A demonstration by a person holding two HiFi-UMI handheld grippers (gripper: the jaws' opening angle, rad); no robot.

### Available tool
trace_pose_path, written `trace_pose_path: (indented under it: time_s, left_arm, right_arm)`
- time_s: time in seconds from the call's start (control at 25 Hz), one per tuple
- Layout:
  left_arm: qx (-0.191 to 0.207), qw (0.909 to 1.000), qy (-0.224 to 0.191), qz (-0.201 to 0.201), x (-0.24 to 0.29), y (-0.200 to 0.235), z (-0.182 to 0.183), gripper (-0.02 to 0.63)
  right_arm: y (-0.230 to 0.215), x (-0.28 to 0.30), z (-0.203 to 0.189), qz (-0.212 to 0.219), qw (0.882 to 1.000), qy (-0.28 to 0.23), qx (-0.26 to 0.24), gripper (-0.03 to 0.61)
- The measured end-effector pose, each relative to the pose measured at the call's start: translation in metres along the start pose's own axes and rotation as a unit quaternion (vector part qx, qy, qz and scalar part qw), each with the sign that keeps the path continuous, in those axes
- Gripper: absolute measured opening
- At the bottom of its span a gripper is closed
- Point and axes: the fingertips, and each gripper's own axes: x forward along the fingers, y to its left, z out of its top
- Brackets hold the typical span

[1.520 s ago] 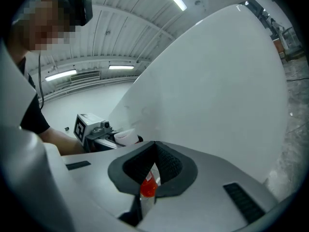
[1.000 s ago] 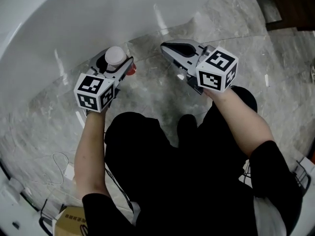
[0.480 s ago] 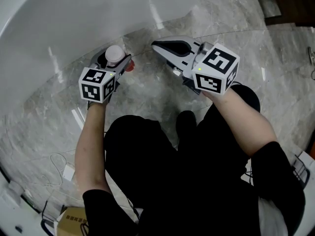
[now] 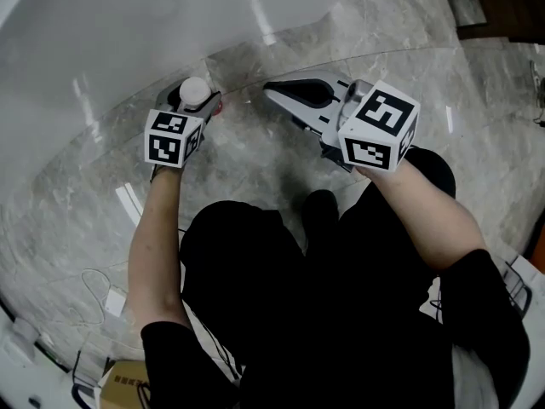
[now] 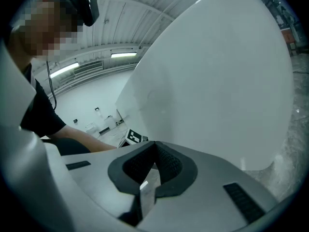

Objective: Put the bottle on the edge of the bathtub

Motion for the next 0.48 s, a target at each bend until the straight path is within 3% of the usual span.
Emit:
trace_pose_path:
  time_s: [0.24, 0.48]
  left_arm:
    - [0.011, 0.9999, 0.001, 0.009, 0.004, 0.000, -0.004, 0.298]
    - [0.064, 0.9978, 0.014, 0.008, -0.005, -0.015, -0.007, 0.299]
  right_arm:
    - [0.000, 0.007, -0.007, 0.003, 1.000, 0.019, -0.001, 0.028]
    - [-0.005, 0.012, -0.006, 0.011, 1.000, 0.020, 0.010, 0.028]
